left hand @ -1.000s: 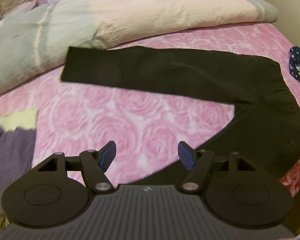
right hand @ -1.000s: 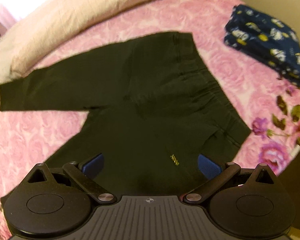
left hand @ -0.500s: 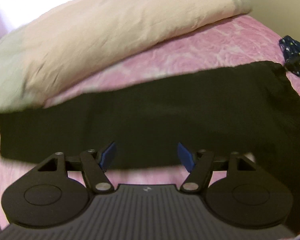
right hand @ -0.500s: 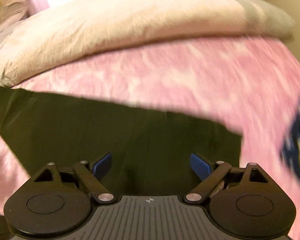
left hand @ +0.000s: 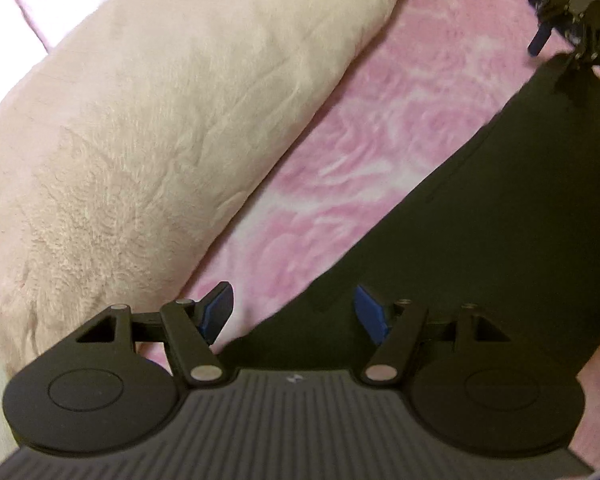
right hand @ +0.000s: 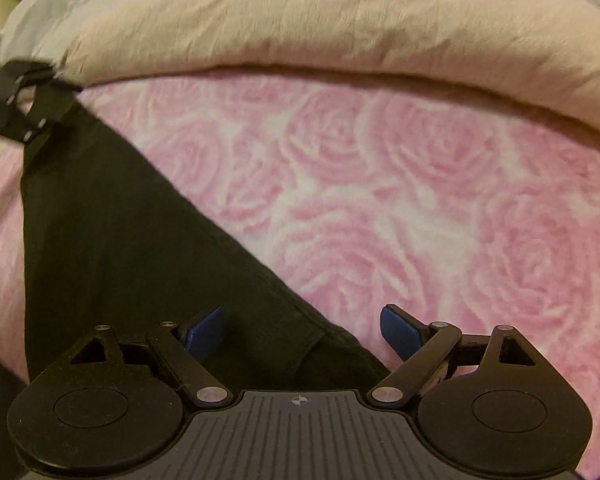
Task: Fold clothes
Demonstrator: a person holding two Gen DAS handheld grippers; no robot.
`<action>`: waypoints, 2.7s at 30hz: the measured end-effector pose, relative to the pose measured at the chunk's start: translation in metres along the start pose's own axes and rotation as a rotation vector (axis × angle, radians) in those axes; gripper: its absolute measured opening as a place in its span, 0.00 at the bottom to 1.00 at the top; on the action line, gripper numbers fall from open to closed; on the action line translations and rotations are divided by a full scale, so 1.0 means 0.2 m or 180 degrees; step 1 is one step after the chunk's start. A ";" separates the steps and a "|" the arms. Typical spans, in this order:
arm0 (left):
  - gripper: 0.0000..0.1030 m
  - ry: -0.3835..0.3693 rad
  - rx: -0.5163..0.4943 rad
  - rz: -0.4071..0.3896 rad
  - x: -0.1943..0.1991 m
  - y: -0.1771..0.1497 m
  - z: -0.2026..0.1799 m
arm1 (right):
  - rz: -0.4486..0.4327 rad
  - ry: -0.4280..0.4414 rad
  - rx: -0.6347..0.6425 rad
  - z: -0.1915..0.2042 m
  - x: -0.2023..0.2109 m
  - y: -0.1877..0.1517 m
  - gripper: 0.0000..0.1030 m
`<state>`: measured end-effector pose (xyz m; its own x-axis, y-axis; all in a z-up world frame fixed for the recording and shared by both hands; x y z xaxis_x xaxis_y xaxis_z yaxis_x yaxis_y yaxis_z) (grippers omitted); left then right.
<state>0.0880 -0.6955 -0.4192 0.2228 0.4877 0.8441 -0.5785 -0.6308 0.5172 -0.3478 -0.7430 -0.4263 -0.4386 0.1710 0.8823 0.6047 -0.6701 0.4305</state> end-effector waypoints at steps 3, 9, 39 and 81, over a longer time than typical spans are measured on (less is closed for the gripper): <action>0.56 -0.0168 0.0017 0.0240 -0.06 -0.06 0.07 | 0.0096 0.0080 -0.0111 -0.03 -0.04 -0.04 0.86; 0.09 -0.0270 0.0027 0.0298 -0.03 -0.13 0.07 | 0.0041 -0.0030 -0.0081 0.00 -0.01 -0.08 0.53; 0.31 0.0146 0.3447 0.0205 1.37 -1.43 -1.30 | -0.0665 -0.1194 -0.2426 1.20 0.91 -1.51 0.80; 0.03 0.1741 0.4647 -0.0923 1.67 -1.72 -1.39 | -0.2029 -0.0140 -0.4419 0.53 0.99 -1.77 0.17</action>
<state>0.1424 -0.1475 -0.3542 -0.2970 0.6357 0.7125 0.7233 -0.3373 0.6025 -0.5784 -0.3946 -0.3832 -0.3416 0.6877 0.6406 -0.7634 -0.6006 0.2377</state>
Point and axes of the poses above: each gripper's, at about its wrist camera, not at the fingertips, and x roughly against the way its jaws point, z to its left, y to its top, the point moved 3 cm from there along -x, roughly the way its jaws point, and after that the axes turned 6 degrees about -z, right-handed, at the moved point
